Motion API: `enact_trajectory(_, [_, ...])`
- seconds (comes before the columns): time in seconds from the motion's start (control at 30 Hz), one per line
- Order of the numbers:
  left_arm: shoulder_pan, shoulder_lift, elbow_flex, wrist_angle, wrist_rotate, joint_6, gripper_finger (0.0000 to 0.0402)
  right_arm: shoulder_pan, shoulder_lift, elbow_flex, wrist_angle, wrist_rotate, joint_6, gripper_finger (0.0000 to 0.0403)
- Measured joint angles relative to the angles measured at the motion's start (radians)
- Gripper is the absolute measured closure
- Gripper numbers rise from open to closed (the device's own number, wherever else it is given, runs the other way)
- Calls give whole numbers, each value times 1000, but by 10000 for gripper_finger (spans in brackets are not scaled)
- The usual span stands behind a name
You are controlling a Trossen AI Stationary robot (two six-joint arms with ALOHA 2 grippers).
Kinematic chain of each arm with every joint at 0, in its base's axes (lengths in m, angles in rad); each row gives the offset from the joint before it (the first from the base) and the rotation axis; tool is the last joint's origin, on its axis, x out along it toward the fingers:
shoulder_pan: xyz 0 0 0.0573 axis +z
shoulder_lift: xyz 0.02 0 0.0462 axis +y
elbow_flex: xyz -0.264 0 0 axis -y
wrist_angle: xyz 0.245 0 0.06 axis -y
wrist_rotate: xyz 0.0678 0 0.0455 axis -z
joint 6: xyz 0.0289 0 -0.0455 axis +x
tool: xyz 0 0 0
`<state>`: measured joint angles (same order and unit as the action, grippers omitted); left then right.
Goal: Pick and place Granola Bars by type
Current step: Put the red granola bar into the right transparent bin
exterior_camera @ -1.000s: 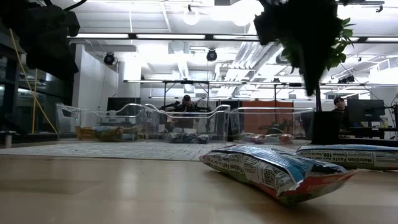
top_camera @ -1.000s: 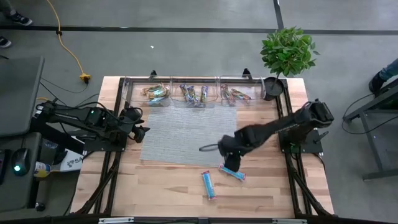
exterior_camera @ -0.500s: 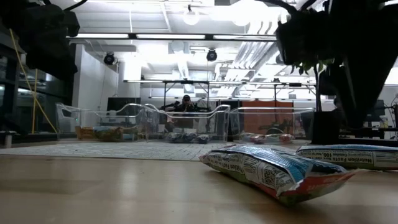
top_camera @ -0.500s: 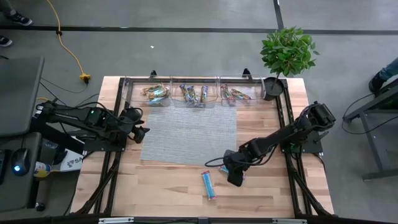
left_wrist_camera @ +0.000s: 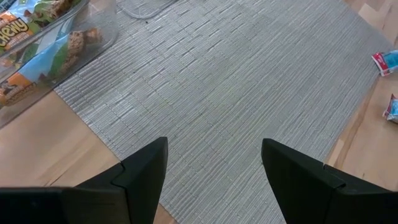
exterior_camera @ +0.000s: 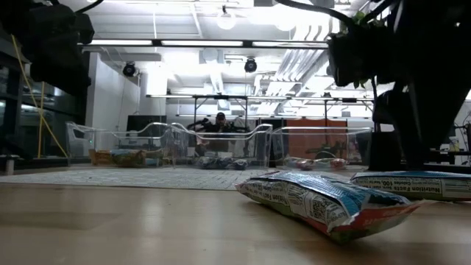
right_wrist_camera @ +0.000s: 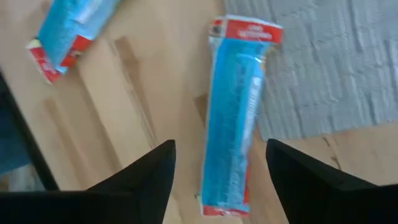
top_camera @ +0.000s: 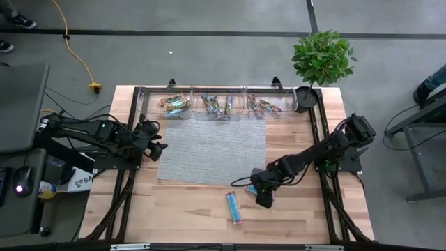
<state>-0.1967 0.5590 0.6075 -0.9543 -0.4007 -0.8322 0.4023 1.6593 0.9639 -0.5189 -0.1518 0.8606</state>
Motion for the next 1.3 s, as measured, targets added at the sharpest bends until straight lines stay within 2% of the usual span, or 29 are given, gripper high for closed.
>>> enact_trajectory(0.53, [0,0,0,-14,0,-3,145,33,81,1,27,21,-8,166])
enact_trajectory(1.3, [0,0,0,-15,-10,-3,145,39,130,5,1,139,55,167])
